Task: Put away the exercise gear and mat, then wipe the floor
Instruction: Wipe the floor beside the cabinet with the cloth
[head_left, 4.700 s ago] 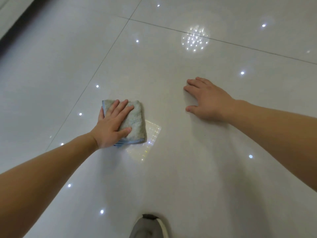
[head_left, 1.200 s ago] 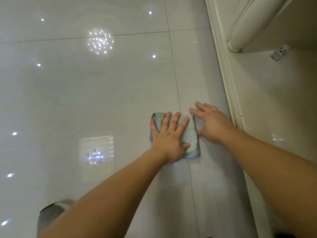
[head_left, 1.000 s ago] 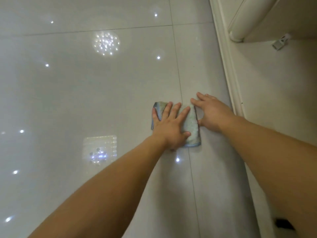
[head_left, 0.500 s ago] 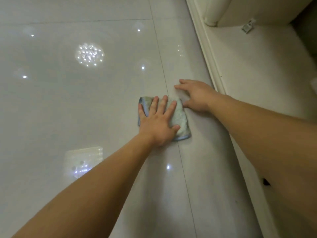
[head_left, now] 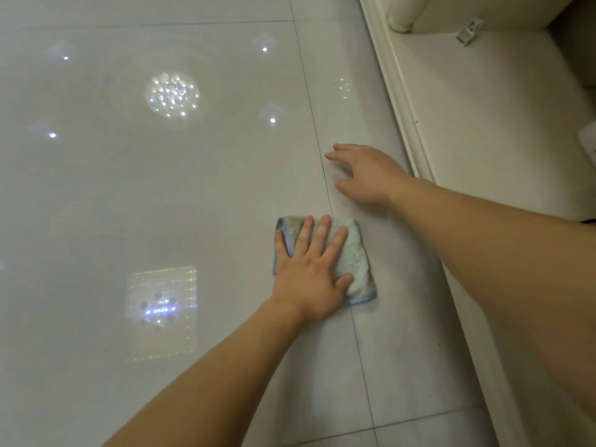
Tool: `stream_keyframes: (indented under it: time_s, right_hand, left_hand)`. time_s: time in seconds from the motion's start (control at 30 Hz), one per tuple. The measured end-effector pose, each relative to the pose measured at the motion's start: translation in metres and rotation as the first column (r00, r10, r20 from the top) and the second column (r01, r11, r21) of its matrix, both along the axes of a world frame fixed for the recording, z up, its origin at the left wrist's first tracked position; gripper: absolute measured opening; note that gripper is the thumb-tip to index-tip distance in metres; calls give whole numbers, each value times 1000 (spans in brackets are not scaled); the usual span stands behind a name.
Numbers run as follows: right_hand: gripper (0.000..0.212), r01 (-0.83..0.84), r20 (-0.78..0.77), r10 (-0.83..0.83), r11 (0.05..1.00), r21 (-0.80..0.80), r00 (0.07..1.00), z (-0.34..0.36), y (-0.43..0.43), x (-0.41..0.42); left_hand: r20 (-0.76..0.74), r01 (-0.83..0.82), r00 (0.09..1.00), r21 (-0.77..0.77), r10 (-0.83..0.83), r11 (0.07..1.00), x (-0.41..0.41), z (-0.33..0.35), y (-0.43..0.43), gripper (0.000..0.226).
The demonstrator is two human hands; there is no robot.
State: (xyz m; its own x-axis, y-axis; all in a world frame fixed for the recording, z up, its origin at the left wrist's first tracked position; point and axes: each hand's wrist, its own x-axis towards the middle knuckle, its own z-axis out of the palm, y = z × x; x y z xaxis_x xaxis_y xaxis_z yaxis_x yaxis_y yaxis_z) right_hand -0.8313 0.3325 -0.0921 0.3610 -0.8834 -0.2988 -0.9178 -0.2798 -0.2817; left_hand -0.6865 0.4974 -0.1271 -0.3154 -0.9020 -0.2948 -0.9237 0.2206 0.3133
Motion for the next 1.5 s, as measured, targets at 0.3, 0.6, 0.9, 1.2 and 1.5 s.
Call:
stream_keyframes:
  time_s: [0.3,0.6,0.9,1.2,1.5]
  right_hand:
    - [59,-103,-38,103,995,1,994,-1,36,22]
    - [59,-257,-13,256,967,-7,966,17,44,107]
    - [58,-392,20,392,920,-9,920,14,55,207]
    - [59,-500,70,499,866,10,864,5,72,298]
    - [63,-552,82,548,833,34,832,-5,79,356]
  left_hand:
    - [30,18,999,-57,-16,998,71,-3,19,73]
    - [68,-50,996,-75,55,996,162,-7,34,74]
    - [104,-191,975,-81,199,978,267,-7,52,74]
    - [83,-286,952,-105,295,953,355,-11,67,72]
    - [53,-373,925,-73,377,925,448,-8,87,71]
